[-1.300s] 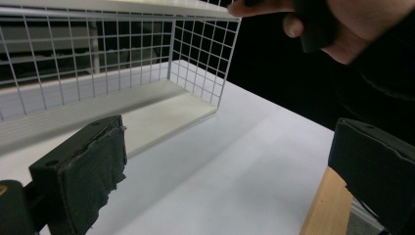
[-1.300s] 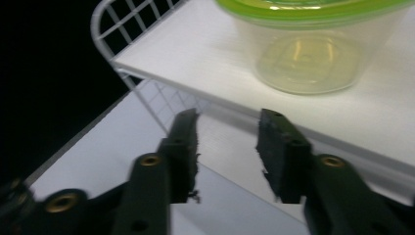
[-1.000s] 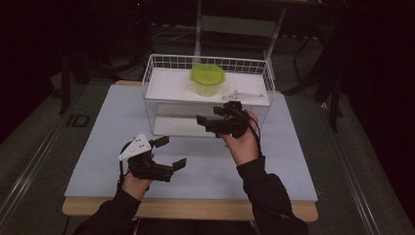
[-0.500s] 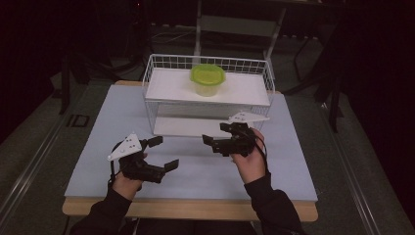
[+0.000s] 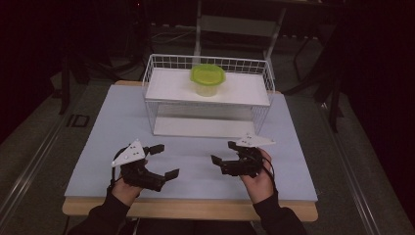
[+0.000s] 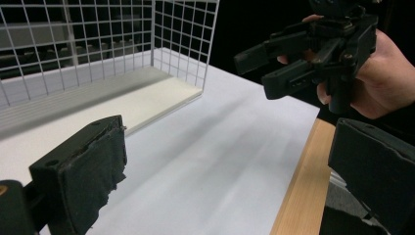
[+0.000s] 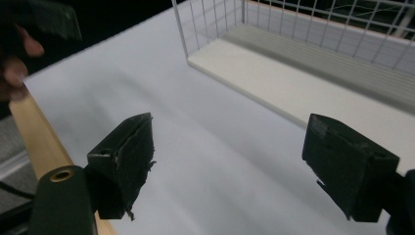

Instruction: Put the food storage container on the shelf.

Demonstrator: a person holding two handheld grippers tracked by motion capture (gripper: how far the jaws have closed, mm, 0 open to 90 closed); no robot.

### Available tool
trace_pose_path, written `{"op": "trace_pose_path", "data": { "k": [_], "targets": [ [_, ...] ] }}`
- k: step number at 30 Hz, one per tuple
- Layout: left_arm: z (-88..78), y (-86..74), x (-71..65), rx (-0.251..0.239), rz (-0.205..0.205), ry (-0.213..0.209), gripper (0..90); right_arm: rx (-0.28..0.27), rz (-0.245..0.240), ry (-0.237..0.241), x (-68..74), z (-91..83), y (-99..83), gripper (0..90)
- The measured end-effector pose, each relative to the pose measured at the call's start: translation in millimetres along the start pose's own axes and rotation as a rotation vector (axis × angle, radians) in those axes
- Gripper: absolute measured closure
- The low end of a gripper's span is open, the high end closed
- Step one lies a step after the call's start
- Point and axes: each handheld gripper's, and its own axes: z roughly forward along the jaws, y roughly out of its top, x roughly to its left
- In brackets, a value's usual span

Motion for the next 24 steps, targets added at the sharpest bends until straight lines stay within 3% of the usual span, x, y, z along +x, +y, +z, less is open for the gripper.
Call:
{"op": "trace_pose_path", "data": {
  "k": [10, 15, 22, 24],
  "targets": [
    [-10.3, -10.0, 4.2, 0.033, -0.001, 0.02, 1.8, 0.003, 0.016, 0.012, -3.5, -16.5, -32.7, 19.1],
    [-15.9, -16.2, 6.1, 0.055, 0.006, 0.033, 1.8, 0.008, -0.002, 0.014, -2.7, -23.9, -42.7, 19.0],
    [-22.4, -23.5, 7.9, 0.068, -0.009, 0.037, 1.8, 0.037, 0.001, 0.017, -2.2, -28.3, -54.1, 19.0],
    [-22.2, -27.6, 7.3, 0.086, -0.004, 0.041, 1.8, 0.057, -0.017, 0.005, -1.3, -28.7, -60.0, 19.0]
  ]
}}
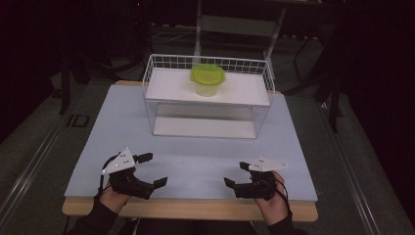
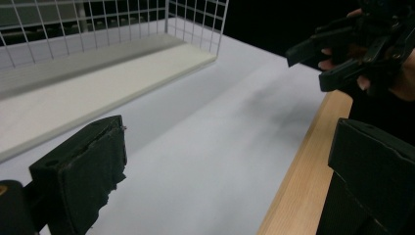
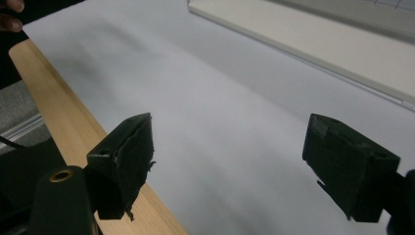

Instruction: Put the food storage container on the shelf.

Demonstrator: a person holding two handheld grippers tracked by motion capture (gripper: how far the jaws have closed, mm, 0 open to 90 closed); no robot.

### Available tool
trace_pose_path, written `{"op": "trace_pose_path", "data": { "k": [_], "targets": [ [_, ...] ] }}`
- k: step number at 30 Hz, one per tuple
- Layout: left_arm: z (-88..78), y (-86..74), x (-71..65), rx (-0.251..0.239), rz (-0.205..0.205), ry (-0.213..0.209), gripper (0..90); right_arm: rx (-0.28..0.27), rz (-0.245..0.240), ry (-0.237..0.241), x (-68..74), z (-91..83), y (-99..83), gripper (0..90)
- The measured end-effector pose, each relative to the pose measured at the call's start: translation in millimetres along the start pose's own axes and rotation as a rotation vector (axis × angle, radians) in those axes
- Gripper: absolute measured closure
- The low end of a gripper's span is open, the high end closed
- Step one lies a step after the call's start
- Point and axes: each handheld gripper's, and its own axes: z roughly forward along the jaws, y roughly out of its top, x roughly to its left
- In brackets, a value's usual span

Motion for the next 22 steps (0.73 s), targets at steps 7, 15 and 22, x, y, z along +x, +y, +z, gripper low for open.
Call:
{"op": "trace_pose_path", "data": {
  "k": [7, 15, 22],
  "targets": [
    [5.2, -5.1, -3.9, 0.03, 0.011, -0.01, 1.8, 0.022, 0.0, -0.01, -1.0, -1.2, -8.7, 19.0],
    [7.4, -6.8, -3.7, 0.038, 0.011, -0.01, 1.8, 0.027, 0.016, -0.024, -7.4, 0.1, -11.7, 19.0],
    [7.4, -7.9, -0.6, 0.037, -0.005, 0.0, 1.8, 0.039, 0.019, -0.032, -9.6, 2.2, -12.7, 19.1]
  ]
}}
